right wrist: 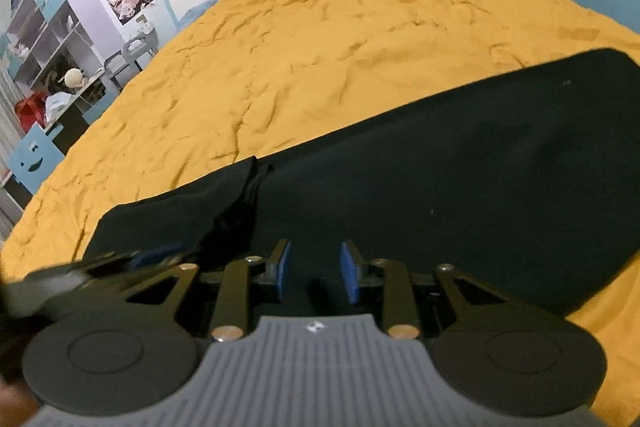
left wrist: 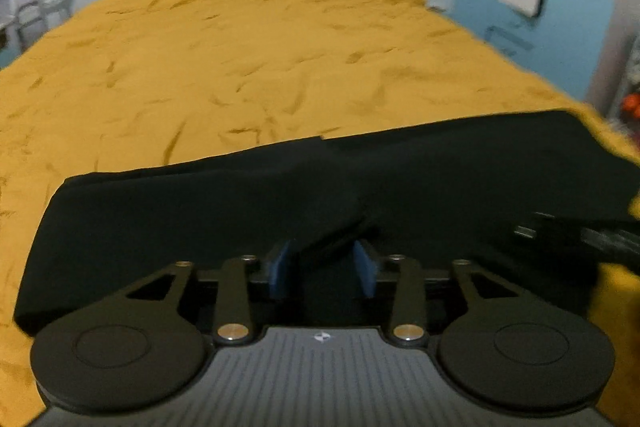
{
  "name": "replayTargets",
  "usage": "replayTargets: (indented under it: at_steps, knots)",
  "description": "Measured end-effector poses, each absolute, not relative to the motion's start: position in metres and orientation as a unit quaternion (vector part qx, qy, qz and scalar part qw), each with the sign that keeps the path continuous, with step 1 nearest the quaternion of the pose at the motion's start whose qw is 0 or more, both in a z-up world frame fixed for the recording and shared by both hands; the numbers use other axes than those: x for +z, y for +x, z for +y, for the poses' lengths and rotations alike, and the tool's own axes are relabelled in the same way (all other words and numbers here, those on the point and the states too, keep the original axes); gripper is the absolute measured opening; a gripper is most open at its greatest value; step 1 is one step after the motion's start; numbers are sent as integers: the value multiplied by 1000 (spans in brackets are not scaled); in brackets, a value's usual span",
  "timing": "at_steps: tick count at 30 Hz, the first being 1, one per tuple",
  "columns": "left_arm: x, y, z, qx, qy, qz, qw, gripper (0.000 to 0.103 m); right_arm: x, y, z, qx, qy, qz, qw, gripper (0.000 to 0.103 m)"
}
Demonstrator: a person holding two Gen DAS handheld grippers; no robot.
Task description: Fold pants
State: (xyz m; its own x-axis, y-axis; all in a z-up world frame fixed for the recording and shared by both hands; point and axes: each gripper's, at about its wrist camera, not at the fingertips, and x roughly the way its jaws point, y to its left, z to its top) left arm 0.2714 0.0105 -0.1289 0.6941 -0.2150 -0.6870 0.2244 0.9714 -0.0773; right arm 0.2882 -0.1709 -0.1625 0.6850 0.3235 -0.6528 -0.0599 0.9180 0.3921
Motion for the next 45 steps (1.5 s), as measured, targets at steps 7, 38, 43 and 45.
replayTargets:
  at_steps: [7,38,43,45]
  knots:
    - [-95,248,121,-18,-90,328,940,69,-161,304,-147,145,196,389,888,35]
    - [-162,266,217,15,-282,387,878,62,-94,353,-93,250,60,386,886,22]
    - [-169,262,220,-4,-297,382,875,40,-82,398,21,405,-117,348,838,22]
    - [-171,261,221,-8,-305,377,874,39,-90,410,66,446,-169,347,808,22]
